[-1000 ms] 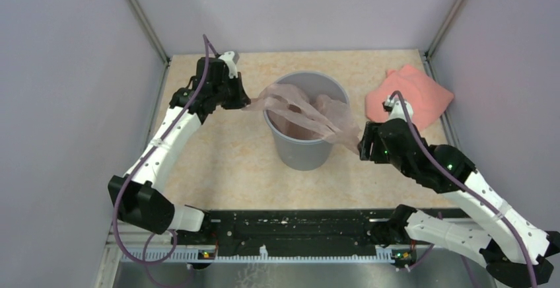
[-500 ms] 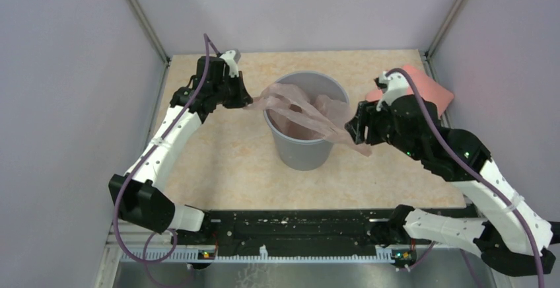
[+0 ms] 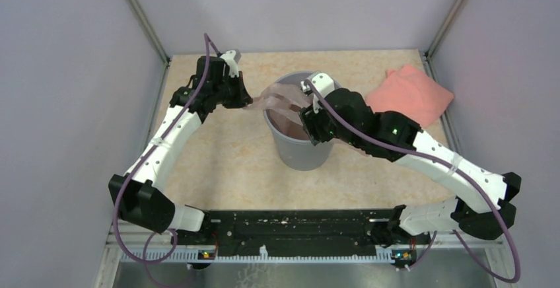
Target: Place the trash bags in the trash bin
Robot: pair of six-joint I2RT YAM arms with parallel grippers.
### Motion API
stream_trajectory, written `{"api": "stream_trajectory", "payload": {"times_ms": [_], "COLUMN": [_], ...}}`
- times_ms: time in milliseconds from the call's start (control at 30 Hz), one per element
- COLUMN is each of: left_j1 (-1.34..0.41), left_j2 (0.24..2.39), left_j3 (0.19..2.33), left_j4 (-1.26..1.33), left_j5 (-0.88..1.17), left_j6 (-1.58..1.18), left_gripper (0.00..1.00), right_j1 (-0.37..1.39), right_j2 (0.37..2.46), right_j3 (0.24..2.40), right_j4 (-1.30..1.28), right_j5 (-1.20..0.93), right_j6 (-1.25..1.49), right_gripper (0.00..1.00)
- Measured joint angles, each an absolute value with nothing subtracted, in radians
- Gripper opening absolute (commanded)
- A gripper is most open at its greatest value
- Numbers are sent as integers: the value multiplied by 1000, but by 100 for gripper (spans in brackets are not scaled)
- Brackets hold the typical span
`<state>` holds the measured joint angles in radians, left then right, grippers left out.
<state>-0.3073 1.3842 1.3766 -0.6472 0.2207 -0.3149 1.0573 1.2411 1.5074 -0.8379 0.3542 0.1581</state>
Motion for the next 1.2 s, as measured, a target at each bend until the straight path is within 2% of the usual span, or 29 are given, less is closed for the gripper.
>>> {"api": "stream_trajectory", "payload": {"times_ms": [400, 500, 600, 733, 833, 1200], "left_j1": [-307, -307, -307, -307, -307, -307], "left_j2": [1384, 1384, 1384, 1384, 1385, 1405], "left_j3": [1388, 1389, 1390, 1390, 1390, 1394], "left_j4": [-657, -657, -657, -657, -657, -656], "left_j5": [224, 228, 230, 233, 236, 238], "left_j6": [-311, -311, -311, -311, -311, -311], "left_gripper": [0, 0, 0, 0, 0, 0], "right_j1": [1058, 1058, 1058, 1058, 1059, 1173], "right_j2": [1325, 1346, 1365, 1376, 1376, 1354], "right_j3": [1498, 1497, 1497, 1497, 1499, 1558], "right_j4": [-766, -766, -764, -762, -767, -792], "right_j5": [391, 396, 402, 418, 430, 384], "right_j6": [62, 55, 52, 48, 52, 95], "right_gripper": [55, 52, 42, 15, 2, 0]}}
